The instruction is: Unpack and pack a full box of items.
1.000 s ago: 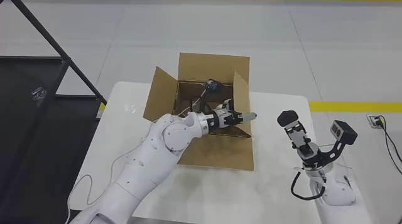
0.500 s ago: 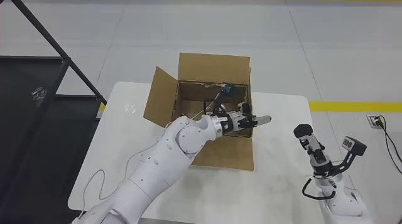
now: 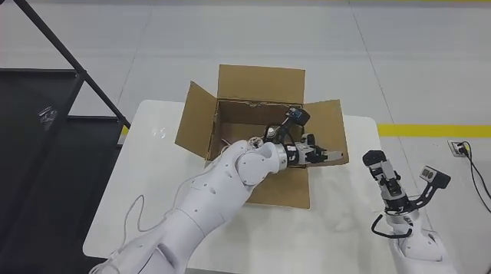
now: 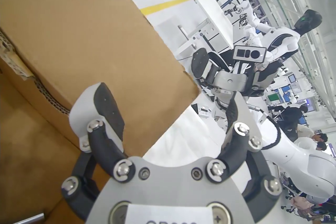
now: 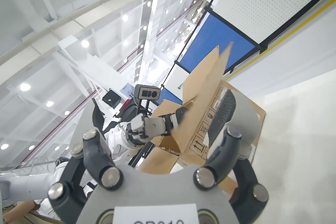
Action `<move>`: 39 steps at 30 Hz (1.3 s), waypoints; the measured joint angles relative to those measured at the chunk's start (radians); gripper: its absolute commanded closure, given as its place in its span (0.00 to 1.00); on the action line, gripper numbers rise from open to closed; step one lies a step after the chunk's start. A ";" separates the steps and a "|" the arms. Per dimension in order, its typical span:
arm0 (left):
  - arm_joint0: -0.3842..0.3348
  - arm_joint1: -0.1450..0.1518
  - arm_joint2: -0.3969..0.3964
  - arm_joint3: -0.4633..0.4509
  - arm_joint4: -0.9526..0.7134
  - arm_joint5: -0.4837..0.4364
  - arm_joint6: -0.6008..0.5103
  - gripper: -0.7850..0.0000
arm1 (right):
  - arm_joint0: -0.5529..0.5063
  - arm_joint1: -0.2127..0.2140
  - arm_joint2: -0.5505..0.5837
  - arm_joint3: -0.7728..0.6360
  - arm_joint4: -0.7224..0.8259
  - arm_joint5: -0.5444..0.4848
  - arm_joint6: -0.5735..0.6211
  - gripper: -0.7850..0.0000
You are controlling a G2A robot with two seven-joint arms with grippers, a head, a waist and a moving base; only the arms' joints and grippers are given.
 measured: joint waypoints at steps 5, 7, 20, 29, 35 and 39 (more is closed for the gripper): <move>-0.023 -0.038 0.020 0.075 -0.004 -0.005 -0.004 0.00 | -0.007 -0.002 0.004 -0.024 -0.027 0.000 -0.032 0.00; -0.032 -0.053 0.023 0.102 -0.010 -0.011 -0.006 0.00 | -0.007 -0.003 0.002 -0.030 -0.036 0.000 -0.042 0.00; -0.074 -0.112 0.019 0.222 -0.011 -0.035 0.022 0.00 | 0.017 -0.003 -0.014 -0.021 -0.058 0.000 -0.067 0.00; -0.086 -0.140 0.011 0.281 -0.002 -0.024 0.016 0.00 | 0.022 0.000 -0.018 -0.024 -0.072 0.000 -0.075 0.00; -0.096 -0.147 -0.009 0.300 -0.013 -0.067 0.013 0.00 | 0.034 0.000 -0.025 -0.014 -0.057 0.000 -0.095 0.00; -0.111 -0.141 -0.032 0.303 -0.021 -0.118 0.026 0.00 | 0.035 0.000 -0.025 -0.007 -0.049 0.000 -0.101 0.00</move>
